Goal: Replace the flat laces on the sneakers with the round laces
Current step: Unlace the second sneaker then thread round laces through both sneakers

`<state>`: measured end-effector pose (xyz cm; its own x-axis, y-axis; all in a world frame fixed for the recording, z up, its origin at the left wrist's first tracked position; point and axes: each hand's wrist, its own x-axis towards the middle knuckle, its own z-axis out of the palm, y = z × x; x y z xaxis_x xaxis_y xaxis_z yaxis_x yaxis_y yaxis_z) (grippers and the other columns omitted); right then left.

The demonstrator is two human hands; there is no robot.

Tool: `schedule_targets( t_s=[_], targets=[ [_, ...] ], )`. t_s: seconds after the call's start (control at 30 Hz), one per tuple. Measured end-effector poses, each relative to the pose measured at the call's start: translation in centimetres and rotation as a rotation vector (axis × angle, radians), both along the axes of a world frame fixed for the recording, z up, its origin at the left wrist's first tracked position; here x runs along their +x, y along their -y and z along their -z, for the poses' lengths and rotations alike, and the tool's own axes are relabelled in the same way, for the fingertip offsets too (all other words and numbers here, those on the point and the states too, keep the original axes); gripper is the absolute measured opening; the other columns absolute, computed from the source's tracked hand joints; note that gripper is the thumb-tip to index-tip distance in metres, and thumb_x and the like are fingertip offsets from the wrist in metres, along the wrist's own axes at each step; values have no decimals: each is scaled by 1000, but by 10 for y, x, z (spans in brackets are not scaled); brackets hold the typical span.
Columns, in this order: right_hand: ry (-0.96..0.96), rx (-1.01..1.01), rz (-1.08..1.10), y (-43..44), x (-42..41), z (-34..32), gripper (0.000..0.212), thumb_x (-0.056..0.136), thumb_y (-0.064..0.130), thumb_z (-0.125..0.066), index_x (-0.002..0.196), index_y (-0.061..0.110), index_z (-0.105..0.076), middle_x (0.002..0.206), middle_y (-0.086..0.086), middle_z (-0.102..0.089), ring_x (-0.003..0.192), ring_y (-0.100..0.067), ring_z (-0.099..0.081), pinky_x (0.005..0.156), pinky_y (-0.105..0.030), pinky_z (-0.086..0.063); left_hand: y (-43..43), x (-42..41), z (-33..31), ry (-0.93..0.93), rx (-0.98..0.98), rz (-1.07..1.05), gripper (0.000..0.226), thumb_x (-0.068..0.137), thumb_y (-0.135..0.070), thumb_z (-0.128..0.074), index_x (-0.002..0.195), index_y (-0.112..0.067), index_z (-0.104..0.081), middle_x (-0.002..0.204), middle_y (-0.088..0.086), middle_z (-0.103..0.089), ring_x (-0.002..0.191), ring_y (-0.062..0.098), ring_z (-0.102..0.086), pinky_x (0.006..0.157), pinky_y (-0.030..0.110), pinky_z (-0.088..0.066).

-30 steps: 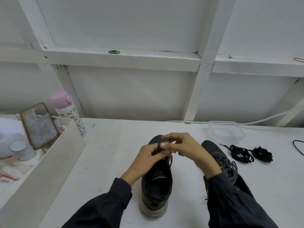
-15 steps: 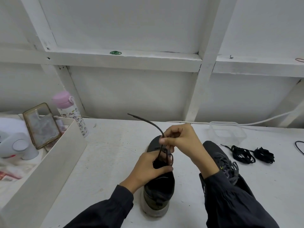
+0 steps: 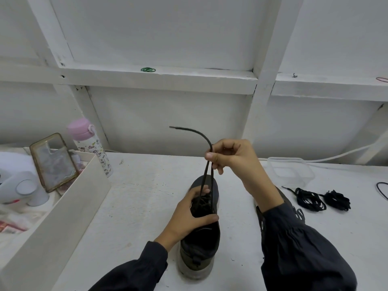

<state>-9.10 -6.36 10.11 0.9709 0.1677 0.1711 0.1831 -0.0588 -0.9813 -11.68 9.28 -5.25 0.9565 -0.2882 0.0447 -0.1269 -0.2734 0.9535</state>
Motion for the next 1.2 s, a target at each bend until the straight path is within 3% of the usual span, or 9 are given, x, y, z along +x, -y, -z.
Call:
schedule_targets(
  t_s=[0.17,0.27,0.37,0.7,0.83,0.93,1.03,1.13,1.2],
  targets=[
    [28,74,-26,-8,0,-13,14,74,-7,-74,67,3,-68,58,-11,-59,49,-17,-50,44,-20,-35,1,0,4,-26,19,19,71,64,-54,-80,127,-43,-49,128,-24,-55,121,-4,-50,103,18,-41],
    [57,121,-54,-14,1,-19,15,73,-11,-73,67,1,-67,58,-9,-61,47,-14,-50,43,-18,-34,1,-1,3,-29,9,18,72,63,-57,-79,127,-41,-50,128,-23,-55,121,-4,-50,100,13,-40],
    [55,147,-75,-21,0,-19,13,74,-11,-72,68,-1,-64,70,-21,-60,48,-16,-50,43,-19,-35,0,-3,3,-39,-3,4,72,62,-57,-77,126,-41,-49,128,-22,-55,119,-6,-50,95,9,-40],
    [28,287,-58,-13,2,-11,6,66,7,-75,70,6,-71,74,-18,-63,52,-16,-54,48,-20,-42,1,-8,6,-5,-94,-108,70,64,-49,-83,123,-36,-47,121,-27,-57,118,-3,-53,98,13,-43],
    [6,241,-20,-6,5,-6,4,74,3,-75,78,4,-72,70,-11,-63,54,-15,-51,48,-20,-40,5,-10,4,61,-225,-185,41,78,-29,-80,112,-27,-57,114,-19,-62,114,6,-59,95,19,-47],
    [-13,133,77,2,9,1,11,79,4,-75,89,0,-73,67,-8,-62,53,-14,-50,48,-20,-39,8,-12,-5,156,-265,-257,21,84,-41,-65,94,-23,-65,113,-11,-63,114,11,-58,93,18,-46],
    [7,-70,255,21,16,18,9,79,9,-77,87,7,-74,61,-2,-61,49,-10,-49,47,-19,-38,4,-11,-14,159,-383,-461,10,91,-27,-65,97,-19,-65,108,-5,-66,107,7,-61,90,17,-47],
    [13,-472,351,42,24,48,5,82,12,-75,78,15,-74,60,6,-55,54,-11,-49,56,-24,-42,-9,-3,-16,142,-467,-761,11,95,-10,-59,99,-21,-60,103,-7,-64,95,-3,-59,89,22,-46],
    [-106,-771,274,53,26,70,10,81,9,-72,76,17,-74,65,6,-59,63,-13,-55,60,-24,-43,-20,4,-12,120,-438,-876,20,95,-2,-56,106,-19,-52,108,-14,-58,97,-3,-56,88,23,-45]
  ],
)
